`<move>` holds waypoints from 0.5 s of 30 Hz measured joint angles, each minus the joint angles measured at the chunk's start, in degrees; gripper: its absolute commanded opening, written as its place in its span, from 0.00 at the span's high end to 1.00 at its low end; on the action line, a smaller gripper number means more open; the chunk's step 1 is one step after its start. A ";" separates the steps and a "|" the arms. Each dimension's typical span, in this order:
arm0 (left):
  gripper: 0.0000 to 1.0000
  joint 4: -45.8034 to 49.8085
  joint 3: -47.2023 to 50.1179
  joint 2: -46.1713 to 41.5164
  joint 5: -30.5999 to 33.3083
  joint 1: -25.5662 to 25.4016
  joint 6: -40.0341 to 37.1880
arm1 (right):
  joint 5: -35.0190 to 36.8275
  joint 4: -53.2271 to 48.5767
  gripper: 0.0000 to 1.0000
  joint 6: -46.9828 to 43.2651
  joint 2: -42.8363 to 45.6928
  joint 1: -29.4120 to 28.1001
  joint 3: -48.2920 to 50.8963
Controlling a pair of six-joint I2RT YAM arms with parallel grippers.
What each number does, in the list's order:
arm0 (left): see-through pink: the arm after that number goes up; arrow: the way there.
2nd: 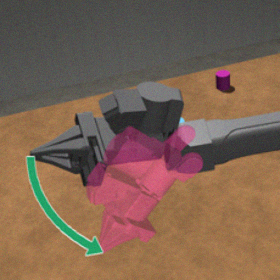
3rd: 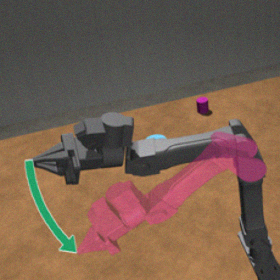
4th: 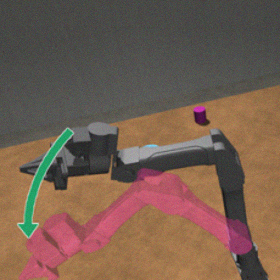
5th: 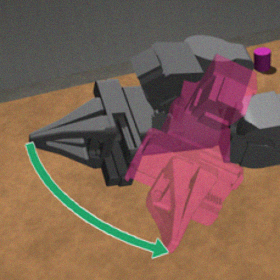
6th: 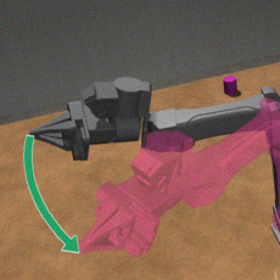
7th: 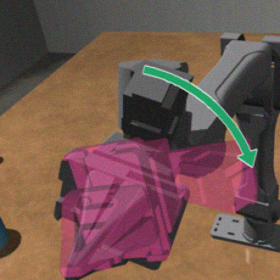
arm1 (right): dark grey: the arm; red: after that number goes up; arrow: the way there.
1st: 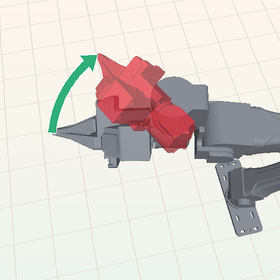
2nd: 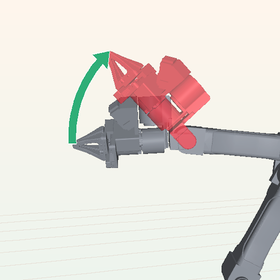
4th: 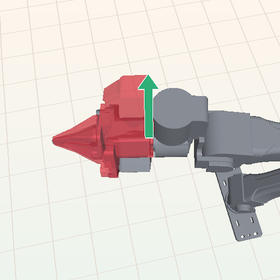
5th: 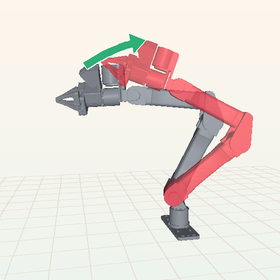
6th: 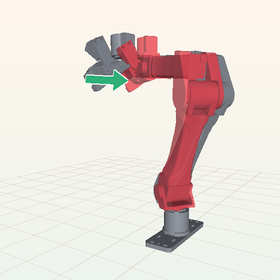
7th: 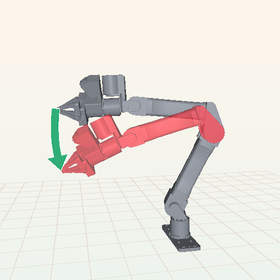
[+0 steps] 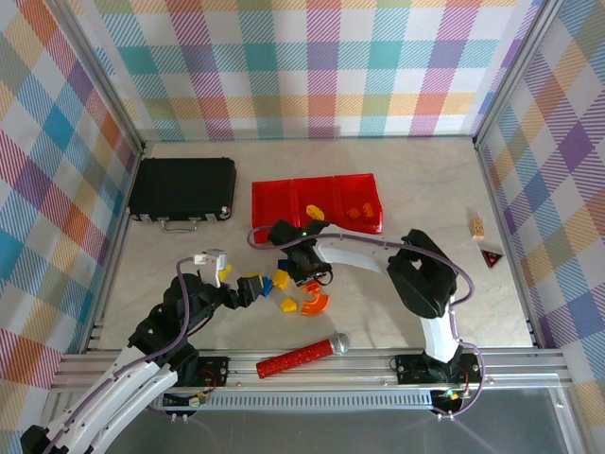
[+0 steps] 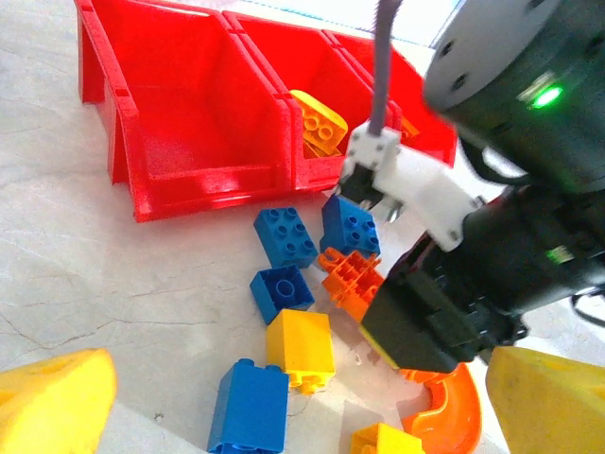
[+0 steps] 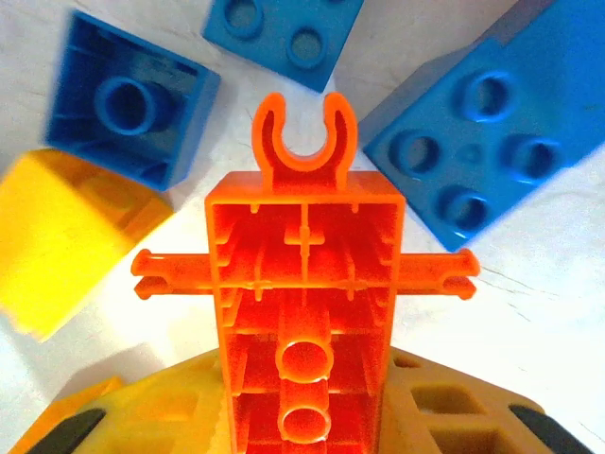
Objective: Sort the legos into containers by color
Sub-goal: Pick up the lego from the center of the table, then place the lego in the container.
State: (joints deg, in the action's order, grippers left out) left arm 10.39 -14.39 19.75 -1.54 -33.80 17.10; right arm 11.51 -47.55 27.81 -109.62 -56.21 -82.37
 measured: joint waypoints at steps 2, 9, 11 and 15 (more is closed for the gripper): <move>0.00 0.00 0.00 0.00 0.17 0.00 0.00 | -0.07 -0.11 0.73 -0.44 2.82 0.17 0.00; 0.00 0.00 0.00 0.00 0.63 0.00 0.00 | -1.11 -0.17 0.73 -2.36 12.24 3.52 0.07; 0.00 0.00 0.00 0.00 0.74 0.00 0.00 | -1.22 -0.24 0.73 -3.32 14.10 6.01 0.02; 0.00 0.00 0.00 0.46 0.76 0.00 0.02 | -2.12 -0.31 0.73 -6.29 15.52 14.08 -0.96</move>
State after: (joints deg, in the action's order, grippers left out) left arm 10.39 -14.39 20.21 -0.78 -33.80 17.12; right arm 9.39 -47.86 21.52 -94.11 -42.13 -83.33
